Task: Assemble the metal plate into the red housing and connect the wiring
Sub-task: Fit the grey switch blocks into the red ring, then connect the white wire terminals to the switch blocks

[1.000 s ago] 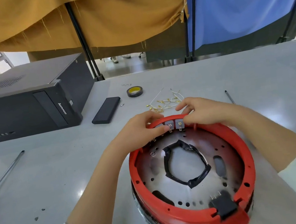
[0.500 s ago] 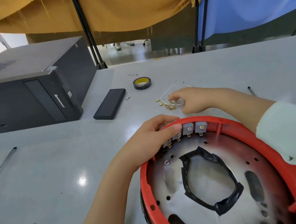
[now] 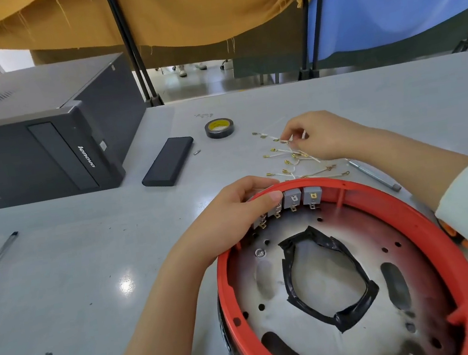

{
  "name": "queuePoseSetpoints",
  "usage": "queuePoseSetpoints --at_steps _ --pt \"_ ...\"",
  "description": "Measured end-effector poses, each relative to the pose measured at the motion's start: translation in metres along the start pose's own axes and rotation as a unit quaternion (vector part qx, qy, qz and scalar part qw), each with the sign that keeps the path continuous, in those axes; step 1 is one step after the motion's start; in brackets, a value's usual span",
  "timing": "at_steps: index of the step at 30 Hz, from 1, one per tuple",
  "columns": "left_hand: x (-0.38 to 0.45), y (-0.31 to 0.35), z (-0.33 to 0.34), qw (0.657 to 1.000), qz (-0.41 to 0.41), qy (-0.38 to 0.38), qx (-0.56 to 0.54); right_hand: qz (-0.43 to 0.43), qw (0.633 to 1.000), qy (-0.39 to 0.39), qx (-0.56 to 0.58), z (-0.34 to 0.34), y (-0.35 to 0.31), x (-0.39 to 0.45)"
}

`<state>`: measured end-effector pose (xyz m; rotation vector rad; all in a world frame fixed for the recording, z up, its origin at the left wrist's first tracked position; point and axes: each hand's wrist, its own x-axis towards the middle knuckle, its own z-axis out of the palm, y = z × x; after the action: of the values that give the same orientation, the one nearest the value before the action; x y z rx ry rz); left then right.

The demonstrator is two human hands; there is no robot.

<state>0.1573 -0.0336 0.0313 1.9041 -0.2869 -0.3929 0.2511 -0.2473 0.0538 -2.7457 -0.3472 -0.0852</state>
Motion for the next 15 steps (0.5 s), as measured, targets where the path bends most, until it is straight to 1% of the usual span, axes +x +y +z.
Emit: queuePoseSetpoints --at_steps 4,7,12,15 --pt "-0.002 0.004 0.000 1.000 0.002 0.003 0.016 -0.006 0.998 0.058 0.034 -0.005 -0.004 -0.011" --pt "-0.004 0.007 0.000 1.000 0.004 0.007 0.025 -0.006 0.989 0.130 0.066 -0.010 -0.010 -0.024" --pt "-0.009 0.010 -0.002 0.998 0.015 0.019 0.053 -0.004 0.959 0.245 0.143 -0.034 -0.023 -0.054" --pt "-0.012 0.010 -0.003 0.997 0.022 0.023 0.075 0.002 0.936 0.262 0.236 -0.052 -0.031 -0.072"
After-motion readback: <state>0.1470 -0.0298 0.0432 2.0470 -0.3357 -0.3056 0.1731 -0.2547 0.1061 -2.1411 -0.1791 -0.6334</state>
